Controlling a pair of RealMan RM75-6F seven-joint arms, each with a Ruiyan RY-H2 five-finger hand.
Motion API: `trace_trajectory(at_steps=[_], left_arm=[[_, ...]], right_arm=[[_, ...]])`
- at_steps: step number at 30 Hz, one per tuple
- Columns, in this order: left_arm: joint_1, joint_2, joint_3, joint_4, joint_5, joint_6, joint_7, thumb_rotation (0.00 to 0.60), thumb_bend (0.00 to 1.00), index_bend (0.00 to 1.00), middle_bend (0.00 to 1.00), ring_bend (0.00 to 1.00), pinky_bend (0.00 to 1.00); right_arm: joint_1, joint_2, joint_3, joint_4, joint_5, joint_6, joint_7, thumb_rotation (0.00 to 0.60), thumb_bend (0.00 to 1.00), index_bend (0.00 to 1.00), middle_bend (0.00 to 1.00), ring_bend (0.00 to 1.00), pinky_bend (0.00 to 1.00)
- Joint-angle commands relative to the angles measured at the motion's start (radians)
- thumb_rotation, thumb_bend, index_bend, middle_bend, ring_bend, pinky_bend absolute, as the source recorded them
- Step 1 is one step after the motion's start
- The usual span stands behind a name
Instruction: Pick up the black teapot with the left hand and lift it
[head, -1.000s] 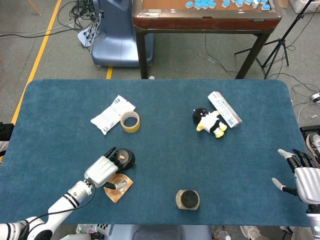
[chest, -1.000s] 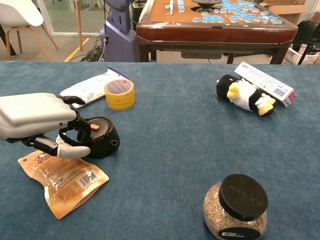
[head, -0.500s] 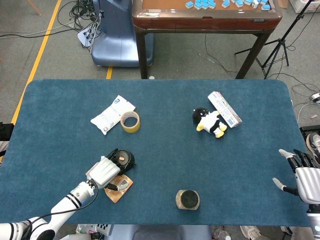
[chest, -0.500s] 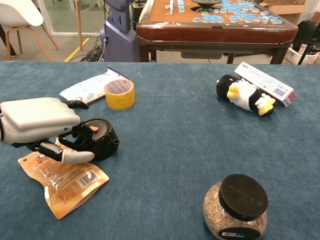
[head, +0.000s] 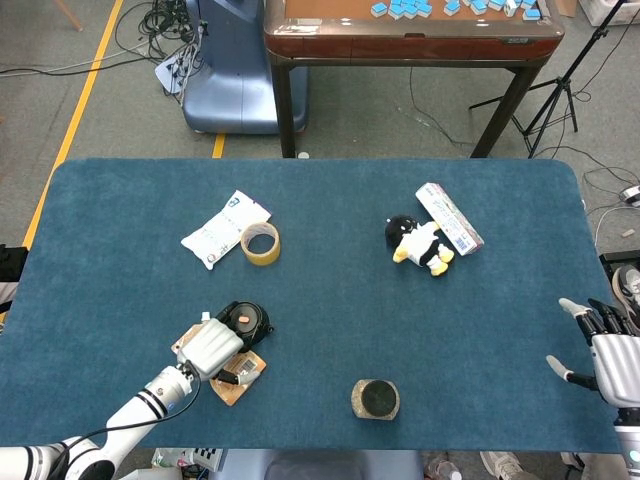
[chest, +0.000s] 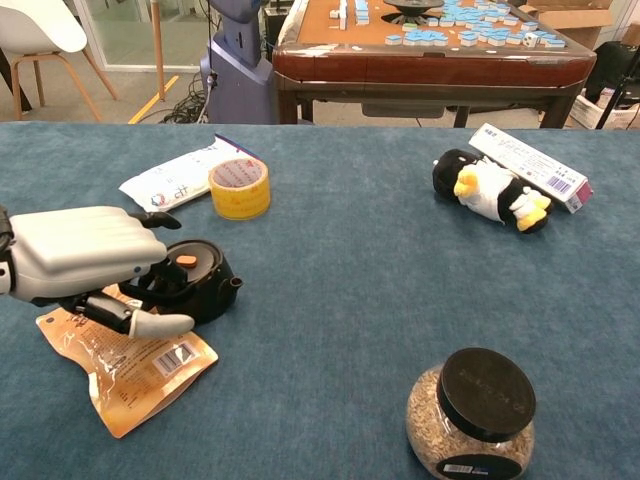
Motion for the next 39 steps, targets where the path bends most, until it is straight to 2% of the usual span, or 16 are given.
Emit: trace_trajectory(at_steps=[1, 12, 20, 28, 36, 39], left_arm=[[0.0, -0.005, 0.002, 0.001, -0.005, -0.002, 0.0, 0.0, 0.18, 0.48, 0.52, 0.42, 0.0], [-0.002, -0.023, 0.004, 0.012, -0.01, -0.003, -0.01, 0.0, 0.18, 0.56, 0.62, 0.51, 0.0], [-0.007, -0.03, -0.001, 0.019, -0.021, -0.011, -0.024, 0.0, 0.18, 0.61, 0.74, 0.62, 0.0], [-0.018, -0.044, -0.011, 0.037, -0.033, -0.025, -0.05, 0.0, 0.18, 0.71, 0.85, 0.71, 0.0], [-0.04, -0.06, -0.05, 0.065, -0.058, -0.031, -0.075, 0.0, 0.16, 0.84, 0.99, 0.84, 0.0], [-0.047, -0.066, -0.067, 0.081, -0.06, -0.03, -0.098, 0.0, 0.15, 0.89, 1.0, 0.88, 0.0]], right_arm=[[0.0, -0.001, 0.0, 0.0, 0.001, -0.001, 0.0, 0.6, 0.19, 0.19, 0.27, 0.13, 0.14], [-0.003, -0.001, 0.0, -0.003, 0.005, -0.001, -0.003, 0.6, 0.19, 0.19, 0.27, 0.13, 0.14], [-0.007, -0.001, 0.001, -0.004, 0.01, 0.002, -0.003, 0.6, 0.19, 0.19, 0.27, 0.13, 0.14], [-0.007, 0.0, 0.004, -0.007, 0.014, 0.002, -0.004, 0.6, 0.19, 0.19, 0.27, 0.13, 0.14], [-0.007, -0.003, 0.009, -0.005, 0.018, 0.003, -0.003, 0.6, 0.19, 0.19, 0.27, 0.13, 0.14], [-0.007, -0.003, 0.01, -0.003, 0.018, 0.005, 0.0, 0.6, 0.19, 0.19, 0.27, 0.13, 0.14]])
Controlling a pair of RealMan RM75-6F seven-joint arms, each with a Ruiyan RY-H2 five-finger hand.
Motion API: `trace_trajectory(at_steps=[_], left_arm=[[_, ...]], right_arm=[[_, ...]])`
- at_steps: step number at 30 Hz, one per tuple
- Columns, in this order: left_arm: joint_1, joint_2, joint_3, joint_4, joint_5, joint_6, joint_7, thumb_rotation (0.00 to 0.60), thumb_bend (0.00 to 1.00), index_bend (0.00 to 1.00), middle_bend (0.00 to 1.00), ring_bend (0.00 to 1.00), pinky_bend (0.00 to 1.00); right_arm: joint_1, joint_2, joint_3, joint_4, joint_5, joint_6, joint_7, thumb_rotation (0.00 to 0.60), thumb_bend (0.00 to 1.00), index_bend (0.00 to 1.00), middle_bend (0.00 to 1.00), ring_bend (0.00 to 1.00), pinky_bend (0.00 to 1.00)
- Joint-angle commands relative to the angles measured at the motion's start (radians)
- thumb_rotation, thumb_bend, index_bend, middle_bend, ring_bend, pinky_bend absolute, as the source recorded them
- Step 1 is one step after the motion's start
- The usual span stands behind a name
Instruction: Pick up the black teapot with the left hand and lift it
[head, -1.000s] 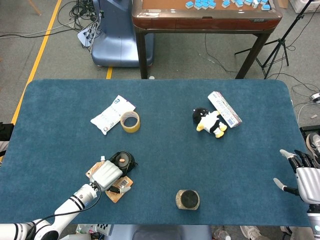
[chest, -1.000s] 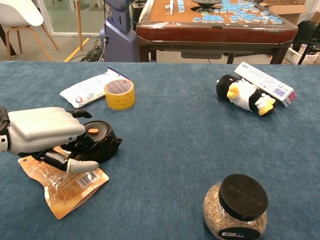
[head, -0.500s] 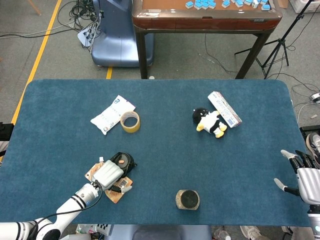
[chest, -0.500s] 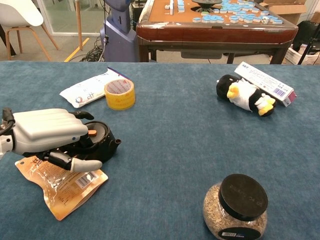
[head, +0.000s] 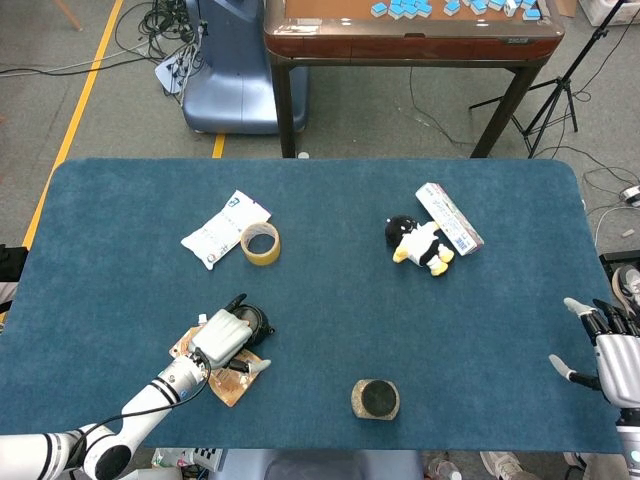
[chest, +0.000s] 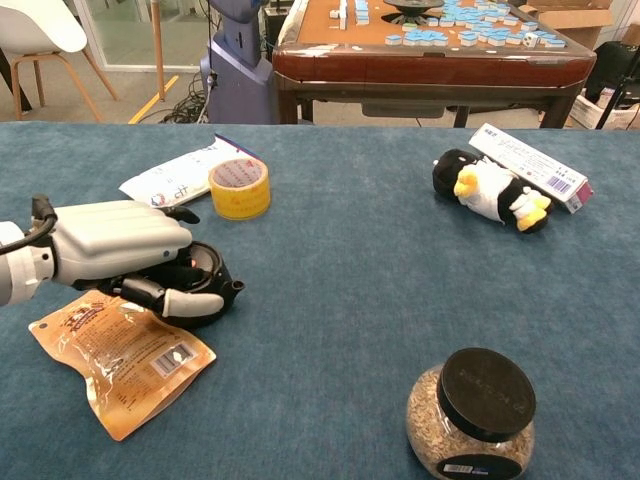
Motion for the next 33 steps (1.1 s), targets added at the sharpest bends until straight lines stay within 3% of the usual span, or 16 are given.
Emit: trace_trajectory(at_steps=[1, 9, 27, 33], left_arm=[[-0.008, -0.006, -0.017, 0.018, -0.002, 0.001, -0.024, 0.0, 0.14, 0.91, 1.0, 0.9, 0.0], [-0.009, 0.001, -0.038, 0.05, 0.008, -0.002, -0.117, 0.0, 0.12, 1.0, 1.0, 0.93, 0.0], [0.062, 0.066, -0.086, 0.019, 0.02, 0.122, -0.275, 0.0, 0.12, 1.0, 1.0, 1.0, 0.0], [0.095, 0.095, -0.099, 0.008, 0.009, 0.171, -0.297, 0.022, 0.23, 1.0, 1.0, 1.0, 0.0]], right_arm=[[-0.001, -0.001, 0.001, 0.001, 0.0, 0.002, 0.002, 0.6, 0.19, 0.19, 0.27, 0.13, 0.14], [-0.001, -0.003, 0.005, 0.008, 0.006, 0.002, 0.007, 0.6, 0.19, 0.19, 0.27, 0.13, 0.14], [0.002, -0.006, 0.009, 0.006, 0.0, 0.006, 0.008, 0.6, 0.19, 0.19, 0.27, 0.13, 0.14], [0.007, -0.009, 0.01, 0.002, -0.003, 0.002, 0.002, 0.6, 0.19, 0.19, 0.27, 0.13, 0.14]])
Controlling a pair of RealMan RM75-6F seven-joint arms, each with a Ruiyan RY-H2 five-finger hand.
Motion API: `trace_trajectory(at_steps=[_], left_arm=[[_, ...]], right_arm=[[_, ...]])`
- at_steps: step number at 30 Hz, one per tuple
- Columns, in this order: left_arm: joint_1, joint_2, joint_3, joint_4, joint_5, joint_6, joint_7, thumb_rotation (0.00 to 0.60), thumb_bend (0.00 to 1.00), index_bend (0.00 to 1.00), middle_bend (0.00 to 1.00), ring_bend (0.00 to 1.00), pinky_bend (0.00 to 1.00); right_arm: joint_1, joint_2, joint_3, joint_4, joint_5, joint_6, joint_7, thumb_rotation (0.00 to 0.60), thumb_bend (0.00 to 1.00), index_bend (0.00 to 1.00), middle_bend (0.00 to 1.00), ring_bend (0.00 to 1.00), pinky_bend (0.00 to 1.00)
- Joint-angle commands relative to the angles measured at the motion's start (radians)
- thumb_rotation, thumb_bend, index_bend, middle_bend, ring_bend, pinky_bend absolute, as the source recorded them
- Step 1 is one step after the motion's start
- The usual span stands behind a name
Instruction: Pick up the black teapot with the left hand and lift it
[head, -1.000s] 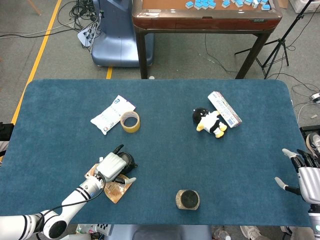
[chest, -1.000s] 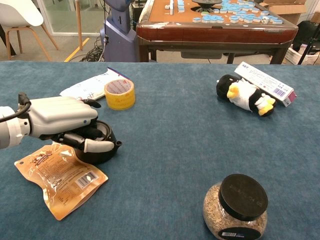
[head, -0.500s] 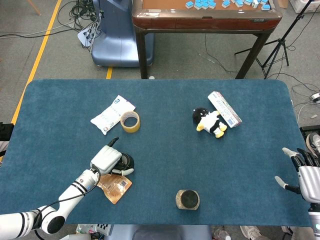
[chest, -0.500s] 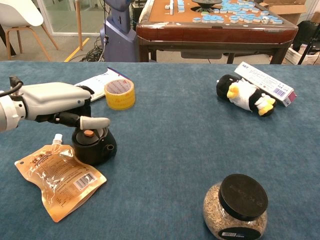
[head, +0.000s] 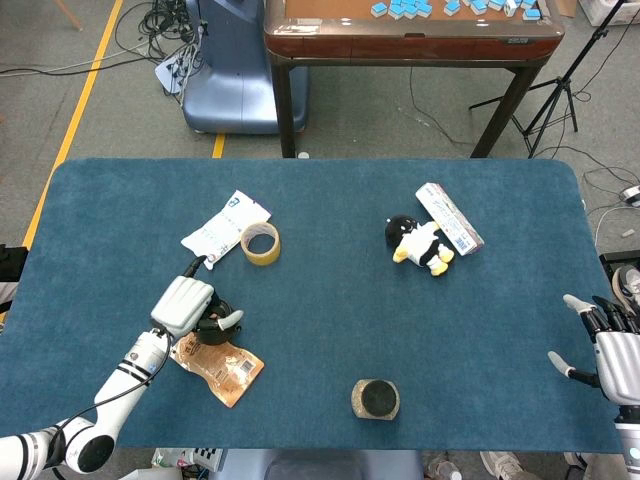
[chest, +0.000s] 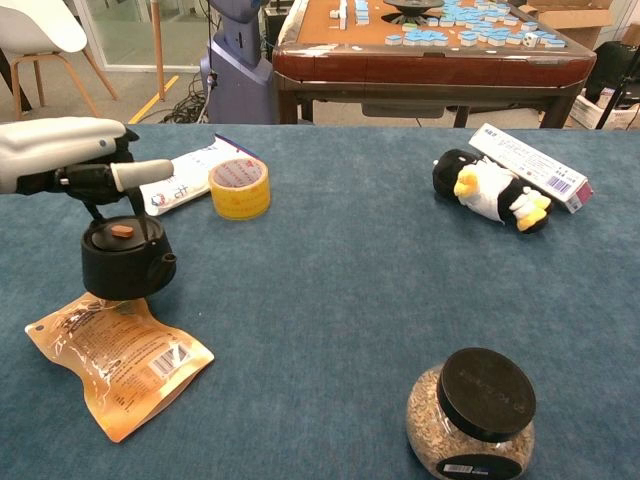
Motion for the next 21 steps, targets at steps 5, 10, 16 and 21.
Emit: trace_trajectory(at_steps=[5, 10, 16, 21], left_arm=[[0.037, 0.035, -0.017, -0.008, -0.004, 0.053, -0.027, 0.175, 0.28, 1.0, 1.0, 1.0, 0.0], [0.051, 0.047, -0.021, -0.006, 0.009, 0.07, -0.047, 0.226, 0.31, 1.0, 1.0, 1.0, 0.0], [0.058, 0.053, -0.024, 0.002, 0.029, 0.079, -0.055, 0.263, 0.31, 1.0, 1.0, 1.0, 0.0], [0.06, 0.055, -0.023, 0.005, 0.045, 0.083, -0.044, 0.328, 0.34, 1.0, 1.0, 1.0, 0.05]], right_arm=[[0.006, -0.004, 0.001, -0.004, -0.002, -0.006, -0.008, 0.6, 0.19, 0.19, 0.27, 0.13, 0.14], [0.01, -0.006, 0.002, -0.006, 0.0, -0.011, -0.012, 0.6, 0.19, 0.19, 0.27, 0.13, 0.14], [0.008, -0.006, 0.002, -0.005, 0.005, -0.012, -0.011, 0.6, 0.19, 0.19, 0.27, 0.13, 0.14], [0.005, -0.005, 0.0, -0.005, 0.007, -0.01, -0.009, 0.6, 0.19, 0.19, 0.27, 0.13, 0.14]])
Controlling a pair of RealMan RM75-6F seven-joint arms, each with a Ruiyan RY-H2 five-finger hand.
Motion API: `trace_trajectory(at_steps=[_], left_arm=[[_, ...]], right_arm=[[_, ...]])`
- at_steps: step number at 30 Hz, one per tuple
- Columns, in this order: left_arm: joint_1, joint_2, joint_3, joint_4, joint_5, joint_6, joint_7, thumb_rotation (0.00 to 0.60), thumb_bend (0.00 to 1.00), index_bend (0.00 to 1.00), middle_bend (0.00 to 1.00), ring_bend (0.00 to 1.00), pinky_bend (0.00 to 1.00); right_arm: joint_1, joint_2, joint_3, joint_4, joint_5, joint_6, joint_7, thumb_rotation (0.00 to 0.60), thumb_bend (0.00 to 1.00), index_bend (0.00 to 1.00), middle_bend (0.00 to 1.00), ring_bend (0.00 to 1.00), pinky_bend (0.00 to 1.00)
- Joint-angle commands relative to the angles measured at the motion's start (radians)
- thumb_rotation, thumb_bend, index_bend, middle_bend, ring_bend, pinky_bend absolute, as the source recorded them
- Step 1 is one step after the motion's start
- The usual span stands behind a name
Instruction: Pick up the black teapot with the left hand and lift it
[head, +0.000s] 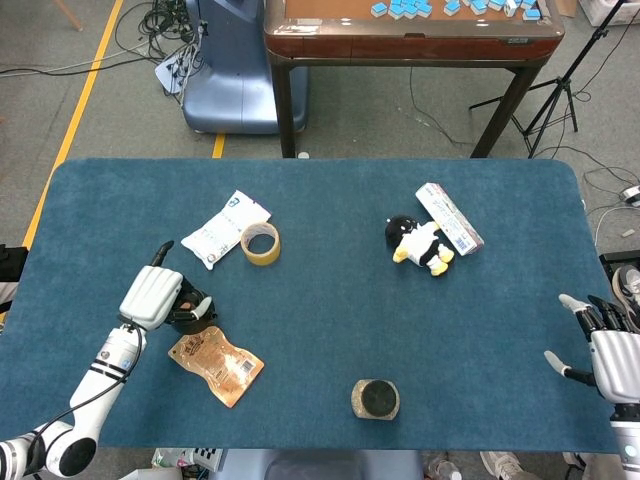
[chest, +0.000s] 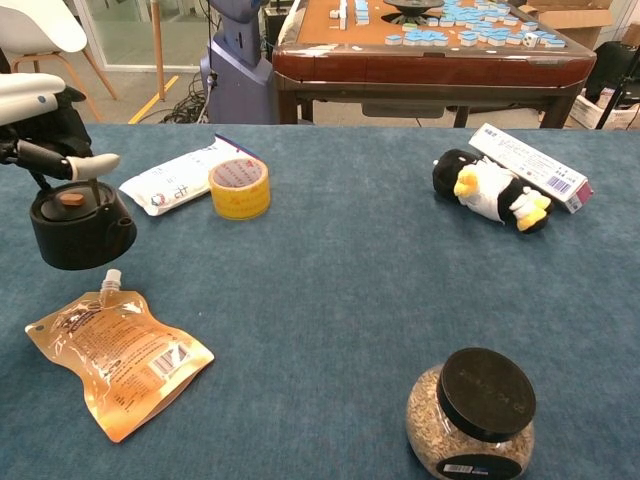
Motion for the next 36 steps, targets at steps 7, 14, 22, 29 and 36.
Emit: trace_trajectory(at_steps=[7, 14, 22, 29, 36], left_arm=[[0.001, 0.008, -0.001, -0.006, 0.014, -0.001, 0.019, 0.347, 0.34, 1.0, 1.0, 1.0, 0.14], [0.003, 0.018, 0.001, -0.013, 0.017, -0.006, 0.032, 0.366, 0.36, 1.0, 1.0, 1.0, 0.19], [0.003, 0.02, 0.001, -0.016, 0.022, -0.009, 0.045, 0.495, 0.36, 1.0, 1.0, 1.0, 0.27], [0.003, 0.022, -0.001, -0.02, 0.015, -0.017, 0.048, 0.448, 0.36, 1.0, 1.0, 1.0, 0.27], [0.003, 0.025, -0.004, -0.03, 0.012, -0.021, 0.049, 0.358, 0.36, 1.0, 1.0, 1.0, 0.27]], right_arm=[[-0.003, 0.0, -0.002, 0.003, 0.0, 0.002, 0.005, 0.6, 0.19, 0.19, 0.27, 0.13, 0.14], [-0.004, 0.0, -0.002, 0.006, -0.001, 0.003, 0.01, 0.6, 0.19, 0.19, 0.27, 0.13, 0.15], [-0.002, 0.0, -0.001, 0.01, 0.001, -0.001, 0.014, 0.6, 0.19, 0.19, 0.27, 0.13, 0.18], [0.002, -0.002, 0.001, 0.018, 0.004, -0.008, 0.021, 0.6, 0.19, 0.19, 0.27, 0.13, 0.22], [0.004, -0.005, 0.0, 0.022, 0.004, -0.011, 0.025, 0.6, 0.19, 0.19, 0.27, 0.13, 0.22]])
